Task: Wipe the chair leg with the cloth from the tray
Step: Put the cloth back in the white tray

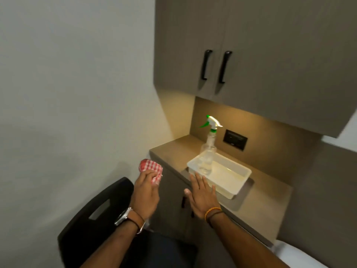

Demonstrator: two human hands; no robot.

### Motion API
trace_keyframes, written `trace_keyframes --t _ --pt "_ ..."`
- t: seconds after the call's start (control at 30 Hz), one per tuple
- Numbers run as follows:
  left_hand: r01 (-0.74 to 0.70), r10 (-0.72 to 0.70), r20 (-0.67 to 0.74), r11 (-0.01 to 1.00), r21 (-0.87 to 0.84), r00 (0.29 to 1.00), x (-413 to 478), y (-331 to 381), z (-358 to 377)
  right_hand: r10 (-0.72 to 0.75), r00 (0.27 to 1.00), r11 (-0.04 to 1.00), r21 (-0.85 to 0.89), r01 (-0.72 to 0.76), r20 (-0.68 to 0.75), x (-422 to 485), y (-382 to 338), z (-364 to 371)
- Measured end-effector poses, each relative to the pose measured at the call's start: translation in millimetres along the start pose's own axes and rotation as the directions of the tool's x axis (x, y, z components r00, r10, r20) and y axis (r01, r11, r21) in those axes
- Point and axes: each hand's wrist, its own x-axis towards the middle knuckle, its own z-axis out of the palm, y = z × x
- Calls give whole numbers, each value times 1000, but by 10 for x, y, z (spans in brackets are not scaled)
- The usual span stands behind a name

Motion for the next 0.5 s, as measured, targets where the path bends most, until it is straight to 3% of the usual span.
trace_keyframes --t 0.33,0.5 --pt "-174 219 234 965 -199 947 189 1247 1792 321 947 947 -7 -321 -1 -597 1786 -247" --pt "-151 237 324 951 -269 916 362 1425 2554 370 925 929 -37 -369 84 -629 2296 54"
